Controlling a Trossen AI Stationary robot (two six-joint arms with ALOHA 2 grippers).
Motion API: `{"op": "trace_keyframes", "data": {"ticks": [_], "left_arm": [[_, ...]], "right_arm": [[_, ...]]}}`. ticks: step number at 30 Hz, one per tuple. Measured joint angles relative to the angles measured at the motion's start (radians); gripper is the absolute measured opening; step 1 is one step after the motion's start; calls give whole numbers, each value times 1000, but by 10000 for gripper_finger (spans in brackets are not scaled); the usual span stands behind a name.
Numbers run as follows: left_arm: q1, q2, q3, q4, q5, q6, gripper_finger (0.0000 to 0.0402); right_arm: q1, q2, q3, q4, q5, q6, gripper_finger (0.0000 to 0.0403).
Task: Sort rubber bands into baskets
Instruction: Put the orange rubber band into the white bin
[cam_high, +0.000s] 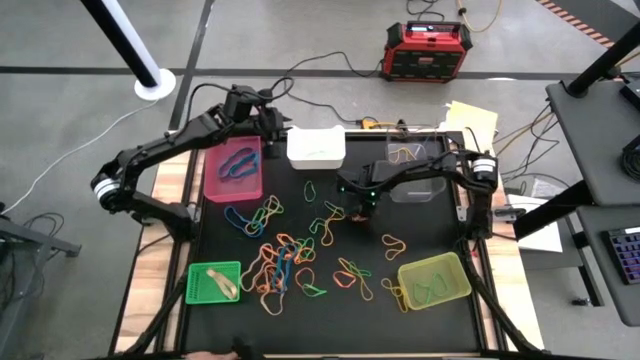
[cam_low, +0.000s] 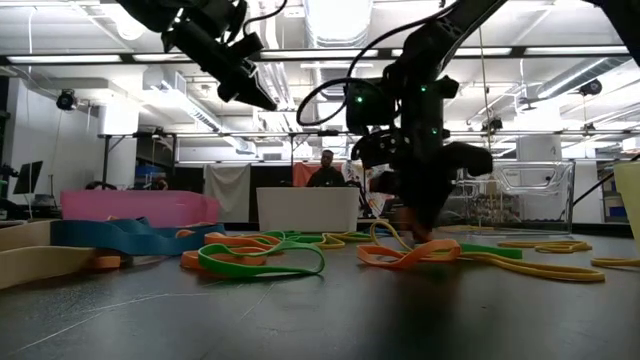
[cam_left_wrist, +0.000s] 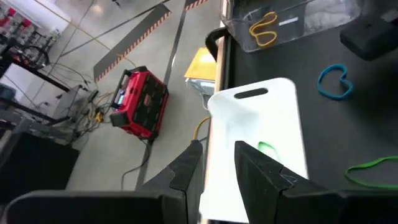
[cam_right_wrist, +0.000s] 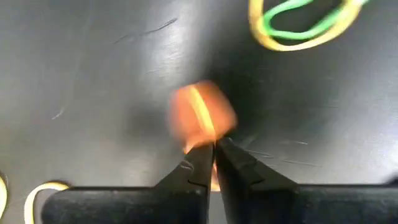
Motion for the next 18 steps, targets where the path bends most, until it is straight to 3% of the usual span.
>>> {"op": "trace_keyframes", "data": {"ticks": [5,9,12,18], "left_arm": [[44,-17,29,-60,0,29,78],[82,-22,49,-106,8,26,78],[118,-22,50,-120,54,26,78],[203,-22,46,-123,153,17,78]], "right_arm": [[-73,-110,55,23,-9,16,9],[-168,-189,100,81,-93,17,9],[-246,-239,129,160,-174,2,9],[-351,-254,188,283,-188,-9,8]]}}
